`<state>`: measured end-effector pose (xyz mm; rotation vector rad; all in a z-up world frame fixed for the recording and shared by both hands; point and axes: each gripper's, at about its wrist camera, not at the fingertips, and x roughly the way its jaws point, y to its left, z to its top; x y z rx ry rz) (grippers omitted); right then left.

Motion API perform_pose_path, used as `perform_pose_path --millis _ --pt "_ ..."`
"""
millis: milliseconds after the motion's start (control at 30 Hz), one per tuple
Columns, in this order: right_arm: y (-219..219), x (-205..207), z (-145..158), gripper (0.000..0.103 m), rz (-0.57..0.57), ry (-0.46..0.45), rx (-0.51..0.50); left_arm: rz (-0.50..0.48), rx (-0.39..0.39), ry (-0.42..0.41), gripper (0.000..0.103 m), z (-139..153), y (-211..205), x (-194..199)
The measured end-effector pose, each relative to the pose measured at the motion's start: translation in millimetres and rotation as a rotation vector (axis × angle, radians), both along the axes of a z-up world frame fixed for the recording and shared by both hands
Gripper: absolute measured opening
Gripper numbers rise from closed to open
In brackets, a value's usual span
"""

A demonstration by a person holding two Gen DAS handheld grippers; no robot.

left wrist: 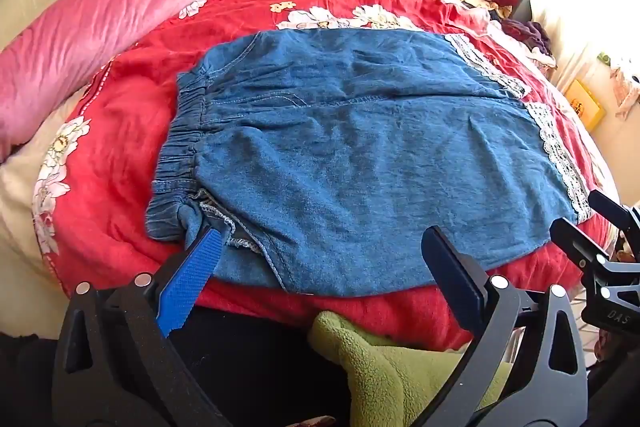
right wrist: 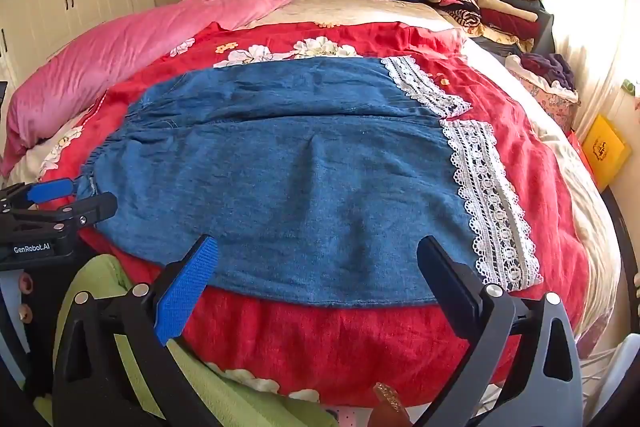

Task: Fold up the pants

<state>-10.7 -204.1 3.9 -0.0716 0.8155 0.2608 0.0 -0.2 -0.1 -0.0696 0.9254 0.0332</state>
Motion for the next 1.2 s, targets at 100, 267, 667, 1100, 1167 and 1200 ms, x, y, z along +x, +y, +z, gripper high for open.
perform_pose_path --millis 100,267,667,1100,1167,1200 --pt "1.2 -0.2 0.2 0.099 0.002 0.004 -0.002 0.000 0.000 0.003 0.094 -0.5 -0.3 0.4" --pt "-0.6 -1.0 0.9 0.099 0.003 0.003 0.006 0.001 -0.003 0.004 0.094 0.1 0.2 1.3" --pt "-1.4 -1.5 1.7 0.099 0.002 -0.003 0.005 0.002 0.004 -0.001 0.094 3.1 2.6 -2.6" --pt "-0.5 -2.9 3.0 0.099 -0.004 -0.002 0.010 0.005 0.012 0.001 0.094 1.3 4.6 -1.0" --pt "-0.3 -3.1 3.5 0.099 -0.004 -0.002 0.010 0.006 0.011 0.000 0.094 2.0 5.9 0.9" --pt "-0.3 -3.5 3.8 0.099 -0.005 -0.004 0.010 0.007 0.012 0.001 0.094 2.0 6.2 1.1"
